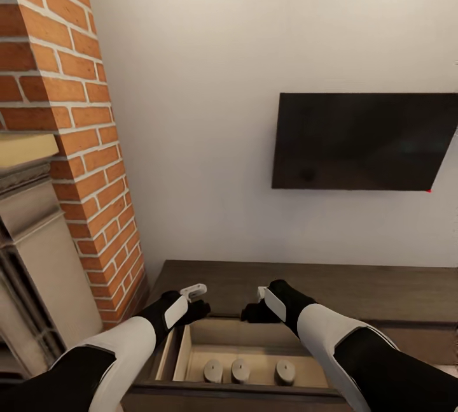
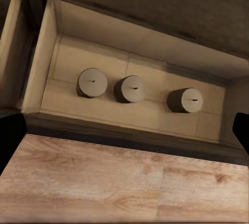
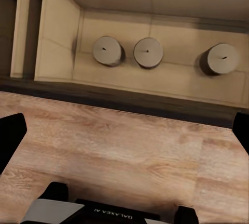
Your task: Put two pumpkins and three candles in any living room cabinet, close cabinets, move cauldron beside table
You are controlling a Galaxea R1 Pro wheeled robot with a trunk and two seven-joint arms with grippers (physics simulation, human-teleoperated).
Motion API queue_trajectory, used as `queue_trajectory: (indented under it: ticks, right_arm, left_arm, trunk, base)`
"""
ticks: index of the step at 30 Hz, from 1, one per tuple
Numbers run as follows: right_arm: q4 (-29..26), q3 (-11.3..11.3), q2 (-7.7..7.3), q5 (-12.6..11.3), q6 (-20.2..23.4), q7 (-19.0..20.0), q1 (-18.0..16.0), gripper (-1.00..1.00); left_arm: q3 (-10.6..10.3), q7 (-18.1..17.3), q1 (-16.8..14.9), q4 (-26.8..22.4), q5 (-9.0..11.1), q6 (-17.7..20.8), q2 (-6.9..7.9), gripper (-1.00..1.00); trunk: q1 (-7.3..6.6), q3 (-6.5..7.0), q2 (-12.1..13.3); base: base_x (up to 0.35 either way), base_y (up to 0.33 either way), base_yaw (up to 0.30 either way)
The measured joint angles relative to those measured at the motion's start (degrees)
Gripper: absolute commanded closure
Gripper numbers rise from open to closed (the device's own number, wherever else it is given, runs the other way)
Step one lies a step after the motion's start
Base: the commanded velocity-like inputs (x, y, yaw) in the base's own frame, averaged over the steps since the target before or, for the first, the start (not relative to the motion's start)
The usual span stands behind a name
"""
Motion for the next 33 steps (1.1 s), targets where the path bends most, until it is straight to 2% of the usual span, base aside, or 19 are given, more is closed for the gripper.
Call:
queue_trajectory:
  ticks: [4,14,18,22,33]
  right_arm:
    - [0.01,-0.11,0.0,0.02,-0.05,0.02,0.0,-1.0]
    - [0.0,-0.06,0.0,-0.12,-0.1,0.03,-0.02,-1.0]
    - [-0.01,-0.13,0.0,-0.14,-0.13,0.03,0.0,-1.0]
    - [0.03,-0.1,0.0,-0.18,-1.42,-0.02,0.0,-1.0]
    - [0.18,-0.15,0.0,-0.38,-4.02,-0.04,0.0,-1.0]
  left_arm:
    - [0.01,0.0,0.01,-0.08,-0.02,-0.17,0.04,-1.0]
    - [0.02,-0.03,0.02,-0.09,-0.01,-1.1,0.09,-1.0]
    - [0.02,0.11,0.01,-0.08,0.03,-1.95,0.66,-1.0]
    - [0.03,0.22,0.01,-0.08,0.07,-3.24,1.29,-1.0]
    - [0.09,-0.01,0.02,-0.14,0.08,-3.58,1.39,-1.0]
  trunk:
    - [-0.01,0.37,0.0]
    - [-0.01,1.24,0.0]
    - [-0.01,1.33,0.0]
    - [-0.03,1.35,0.0]
    - [-0.03,1.35,0.0]
  base:
    - [-0.272,0.0,0.0]
    - [-0.105,0.0,0.0]
    - [-0.22,0.0,0.0]
    - [-0.046,0.0,0.0]
    - [-0.004,0.0,0.0]
